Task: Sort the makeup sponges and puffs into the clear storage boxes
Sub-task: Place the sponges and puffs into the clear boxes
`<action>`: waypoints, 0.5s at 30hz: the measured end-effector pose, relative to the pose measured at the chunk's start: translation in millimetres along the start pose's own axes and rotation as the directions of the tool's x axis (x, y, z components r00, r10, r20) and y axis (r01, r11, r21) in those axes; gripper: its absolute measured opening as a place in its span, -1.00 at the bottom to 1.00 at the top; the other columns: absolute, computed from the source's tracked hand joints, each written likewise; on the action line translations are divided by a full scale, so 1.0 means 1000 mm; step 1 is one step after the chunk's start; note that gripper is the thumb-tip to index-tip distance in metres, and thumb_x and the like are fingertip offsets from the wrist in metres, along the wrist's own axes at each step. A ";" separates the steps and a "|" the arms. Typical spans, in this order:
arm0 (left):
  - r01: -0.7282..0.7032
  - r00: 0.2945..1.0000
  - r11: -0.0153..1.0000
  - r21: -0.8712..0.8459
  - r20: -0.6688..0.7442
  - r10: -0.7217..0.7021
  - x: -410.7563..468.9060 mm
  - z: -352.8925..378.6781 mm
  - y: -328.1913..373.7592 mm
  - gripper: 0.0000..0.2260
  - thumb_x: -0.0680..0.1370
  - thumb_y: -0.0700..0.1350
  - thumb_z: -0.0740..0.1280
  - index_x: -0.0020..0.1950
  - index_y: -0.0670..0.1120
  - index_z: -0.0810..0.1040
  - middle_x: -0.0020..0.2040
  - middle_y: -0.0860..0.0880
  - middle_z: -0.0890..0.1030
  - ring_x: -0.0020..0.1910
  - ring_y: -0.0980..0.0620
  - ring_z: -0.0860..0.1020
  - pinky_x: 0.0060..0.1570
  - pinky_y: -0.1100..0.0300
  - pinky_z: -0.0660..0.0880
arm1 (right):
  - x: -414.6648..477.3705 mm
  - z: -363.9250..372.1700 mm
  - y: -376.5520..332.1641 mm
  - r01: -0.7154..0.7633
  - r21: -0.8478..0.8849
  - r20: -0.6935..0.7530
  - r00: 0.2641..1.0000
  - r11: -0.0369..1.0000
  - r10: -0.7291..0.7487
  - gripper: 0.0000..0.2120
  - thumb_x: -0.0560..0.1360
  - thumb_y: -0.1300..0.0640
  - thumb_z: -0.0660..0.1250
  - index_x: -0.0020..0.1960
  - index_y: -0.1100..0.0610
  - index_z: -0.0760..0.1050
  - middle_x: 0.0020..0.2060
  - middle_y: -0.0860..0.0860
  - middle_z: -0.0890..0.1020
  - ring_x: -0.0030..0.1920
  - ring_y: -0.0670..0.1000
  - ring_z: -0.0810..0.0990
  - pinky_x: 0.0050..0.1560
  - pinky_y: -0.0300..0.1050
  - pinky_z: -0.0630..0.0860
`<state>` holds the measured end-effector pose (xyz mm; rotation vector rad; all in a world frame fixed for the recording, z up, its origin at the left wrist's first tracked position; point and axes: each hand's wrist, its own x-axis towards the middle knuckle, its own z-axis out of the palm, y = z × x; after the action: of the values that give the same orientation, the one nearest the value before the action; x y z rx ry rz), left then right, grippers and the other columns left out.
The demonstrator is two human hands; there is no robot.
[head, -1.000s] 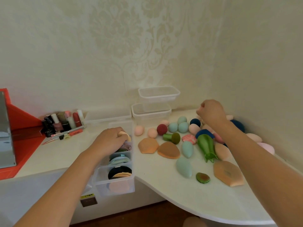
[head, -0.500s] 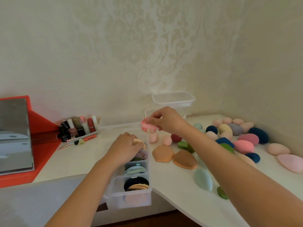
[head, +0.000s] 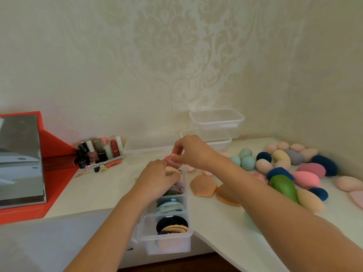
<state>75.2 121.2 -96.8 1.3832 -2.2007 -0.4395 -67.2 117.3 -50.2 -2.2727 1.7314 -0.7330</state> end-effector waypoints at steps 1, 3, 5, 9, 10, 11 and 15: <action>0.002 1.000 1.000 -0.002 0.004 -0.002 0.000 0.000 0.000 -0.82 0.47 -0.03 0.30 0.06 0.15 0.50 -0.04 0.04 0.51 0.02 0.02 0.47 -0.11 0.16 0.38 | 0.000 -0.002 0.000 0.017 -0.004 -0.031 0.999 1.000 -0.017 -0.83 0.46 0.11 0.39 -0.02 0.18 0.65 -0.21 -0.01 0.57 -0.17 -0.08 0.47 -0.34 -0.31 0.29; 0.016 1.000 1.000 0.023 0.003 -0.017 0.000 0.000 0.000 -0.79 0.47 -0.02 0.29 0.10 0.05 0.51 -0.04 0.04 0.50 0.03 0.02 0.46 -0.06 0.14 0.39 | -0.002 -0.006 0.000 0.030 -0.029 -0.119 0.992 0.999 -0.033 -0.82 0.46 0.05 0.39 0.00 0.10 0.66 -0.33 -0.12 0.45 -0.25 -0.11 0.42 -0.31 -0.26 0.28; 0.031 1.000 0.998 0.061 -0.006 -0.031 0.001 0.000 0.000 -0.83 0.47 0.00 0.29 -0.01 -0.05 0.52 -0.10 0.02 0.49 -0.03 0.02 0.45 -0.11 0.15 0.38 | -0.004 -0.010 0.000 0.023 0.022 -0.168 0.986 0.999 -0.019 -0.83 0.46 0.04 0.38 -0.01 0.06 0.67 -0.42 -0.12 0.51 -0.40 -0.14 0.46 -0.30 -0.22 0.34; 0.040 0.999 0.998 0.056 -0.017 -0.039 0.001 0.000 0.002 -0.82 0.47 0.00 0.30 -0.01 -0.06 0.54 -0.09 0.00 0.51 -0.07 0.04 0.46 -0.16 0.17 0.36 | -0.011 -0.015 -0.002 0.032 0.215 -0.132 0.991 0.976 -0.003 -0.83 0.43 0.01 0.42 -0.08 0.09 0.68 -0.34 0.07 0.68 -0.32 0.01 0.63 -0.17 -0.11 0.54; 0.043 0.999 0.998 0.048 -0.020 -0.042 0.001 0.000 0.002 -0.82 0.47 0.00 0.30 -0.01 -0.06 0.54 -0.08 0.00 0.51 -0.07 0.04 0.46 -0.16 0.17 0.35 | -0.012 -0.015 -0.001 0.032 0.237 -0.129 0.992 0.971 -0.001 -0.80 0.42 -0.04 0.43 -0.11 0.09 0.68 -0.34 0.04 0.68 -0.28 0.04 0.63 -0.16 -0.09 0.53; 0.046 0.999 0.998 0.043 -0.021 -0.046 0.000 -0.001 0.003 -0.82 0.47 -0.01 0.31 0.00 -0.06 0.55 -0.08 0.00 0.52 -0.07 0.04 0.46 -0.16 0.18 0.34 | -0.012 -0.014 -0.001 0.028 0.242 -0.126 0.992 0.970 0.002 -0.78 0.43 -0.06 0.42 -0.12 0.09 0.68 -0.33 0.01 0.67 -0.26 0.04 0.62 -0.15 -0.09 0.53; 0.069 0.997 0.997 0.029 -0.035 -0.068 -0.002 -0.002 0.005 -0.84 0.44 -0.02 0.34 -0.08 -0.09 0.57 -0.14 -0.03 0.56 -0.13 0.01 0.50 -0.17 0.10 0.43 | -0.011 -0.009 0.005 0.057 0.071 -0.094 0.994 0.996 -0.050 -0.89 0.46 0.21 0.36 -0.03 0.16 0.61 -0.18 0.10 0.66 -0.23 -0.01 0.55 -0.11 -0.13 0.50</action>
<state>73.6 125.1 -93.1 1.4750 -2.1466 -0.4057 -77.5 127.6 -47.6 -2.2776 1.6580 -0.9106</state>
